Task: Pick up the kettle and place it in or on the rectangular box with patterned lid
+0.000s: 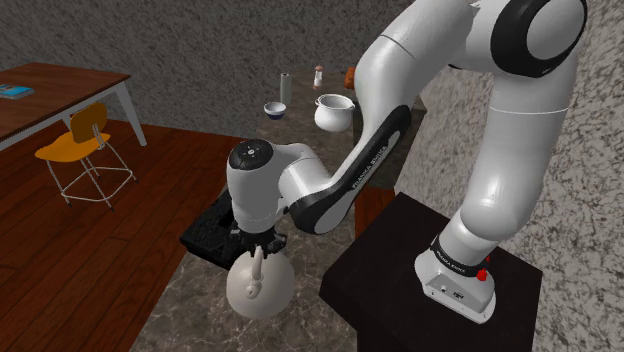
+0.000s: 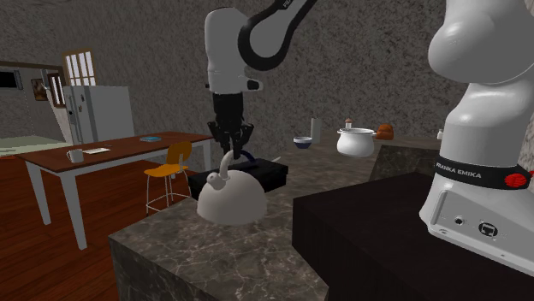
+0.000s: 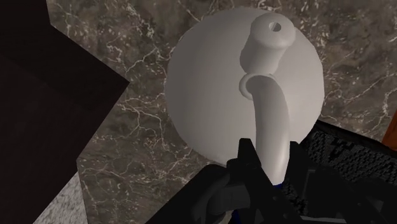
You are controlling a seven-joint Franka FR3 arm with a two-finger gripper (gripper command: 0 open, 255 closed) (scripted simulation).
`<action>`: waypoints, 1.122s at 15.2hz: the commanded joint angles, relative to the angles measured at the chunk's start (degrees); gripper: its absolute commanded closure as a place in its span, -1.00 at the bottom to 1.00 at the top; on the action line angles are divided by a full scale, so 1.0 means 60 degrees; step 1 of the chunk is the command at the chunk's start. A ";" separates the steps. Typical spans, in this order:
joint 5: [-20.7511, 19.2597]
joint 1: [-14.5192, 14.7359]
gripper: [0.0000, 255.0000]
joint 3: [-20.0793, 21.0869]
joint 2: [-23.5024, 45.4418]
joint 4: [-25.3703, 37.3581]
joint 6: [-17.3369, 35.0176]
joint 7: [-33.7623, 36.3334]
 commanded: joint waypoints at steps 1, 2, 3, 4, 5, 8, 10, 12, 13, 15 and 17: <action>0.0405 -0.0252 1.00 0.0274 -0.0310 -0.0024 -0.0135 -0.0310; 0.0582 -0.0350 1.00 0.0391 -0.0441 -0.0019 -0.0207 -0.0439; 0.0763 -0.0446 1.00 0.0505 -0.0573 -0.0013 -0.0280 -0.0569; 0.0945 -0.0541 1.00 0.0617 -0.0707 -0.0003 -0.0353 -0.0702; 0.1130 -0.0635 1.00 0.0726 -0.0843 0.0008 -0.0428 -0.0836; 0.1700 -0.0905 1.00 0.1034 -0.1261 0.0059 -0.0661 -0.1252; 0.2090 -0.1072 1.00 0.1217 -0.1551 0.0105 -0.0823 -0.1539; 0.2487 -0.1222 1.00 0.1376 -0.1848 0.0162 -0.0994 -0.1832; 0.2686 -0.1289 1.00 0.1443 -0.1999 0.0194 -0.1082 -0.1980; 0.3084 -0.1404 1.00 0.1554 -0.2303 0.0268 -0.1266 -0.2278; 0.3473 -0.1494 1.00 0.1629 -0.2607 0.0353 -0.1462 -0.2571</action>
